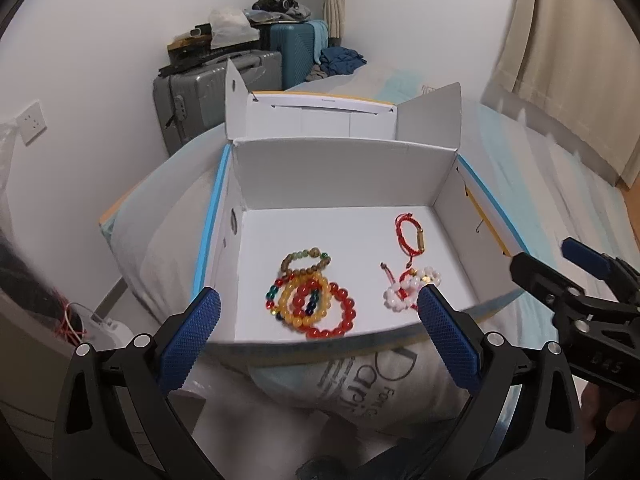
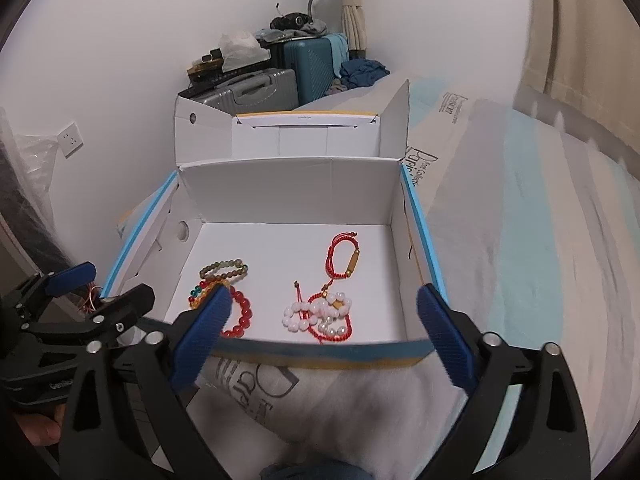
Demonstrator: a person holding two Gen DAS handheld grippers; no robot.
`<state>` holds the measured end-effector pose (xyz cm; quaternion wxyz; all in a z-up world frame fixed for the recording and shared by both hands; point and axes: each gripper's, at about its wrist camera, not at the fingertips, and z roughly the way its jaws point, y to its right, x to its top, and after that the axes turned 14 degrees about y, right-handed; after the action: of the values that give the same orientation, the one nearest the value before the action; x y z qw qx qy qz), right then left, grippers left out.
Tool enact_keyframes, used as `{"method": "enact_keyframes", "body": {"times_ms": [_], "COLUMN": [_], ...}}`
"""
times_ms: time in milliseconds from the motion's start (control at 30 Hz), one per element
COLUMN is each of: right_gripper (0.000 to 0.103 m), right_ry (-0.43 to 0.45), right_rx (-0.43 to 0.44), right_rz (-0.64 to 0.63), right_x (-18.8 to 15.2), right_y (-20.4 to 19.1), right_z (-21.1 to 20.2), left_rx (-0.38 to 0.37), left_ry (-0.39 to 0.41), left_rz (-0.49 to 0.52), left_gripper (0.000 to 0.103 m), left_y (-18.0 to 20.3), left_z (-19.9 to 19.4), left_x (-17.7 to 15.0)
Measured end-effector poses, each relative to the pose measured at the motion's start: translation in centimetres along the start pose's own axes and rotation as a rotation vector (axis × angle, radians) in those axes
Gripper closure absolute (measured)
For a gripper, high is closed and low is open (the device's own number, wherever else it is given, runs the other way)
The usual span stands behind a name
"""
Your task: Organize jewelry
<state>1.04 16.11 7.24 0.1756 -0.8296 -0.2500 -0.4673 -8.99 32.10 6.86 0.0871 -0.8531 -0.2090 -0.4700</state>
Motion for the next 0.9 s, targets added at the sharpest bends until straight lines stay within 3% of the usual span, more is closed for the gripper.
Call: {"method": "enact_keyframes", "body": {"times_ms": [367,700,900], "right_gripper": [0.009,0.009,0.009], "right_ry": [-0.009,-0.011,-0.014], "right_rx": [-0.007,-0.012,-0.013], "right_rz": [0.011,0.014,0.012], "right_x": [-2.7,-3.0,-2.9], "right_y": [0.0,0.2,0.2], "right_z": [-2.3,-2.7,-2.7], "left_rx": [0.017,-0.026,0.006], "left_ry": [0.004,-0.002,0.008], "left_rz": [-0.014,-0.043,-0.040], "left_gripper": [0.006,0.006,0.006], "left_y": [-0.8,-0.2,-0.1], "left_z": [-2.6,-2.9,-2.9], "left_x": [-2.9,-3.0,-2.8]}}
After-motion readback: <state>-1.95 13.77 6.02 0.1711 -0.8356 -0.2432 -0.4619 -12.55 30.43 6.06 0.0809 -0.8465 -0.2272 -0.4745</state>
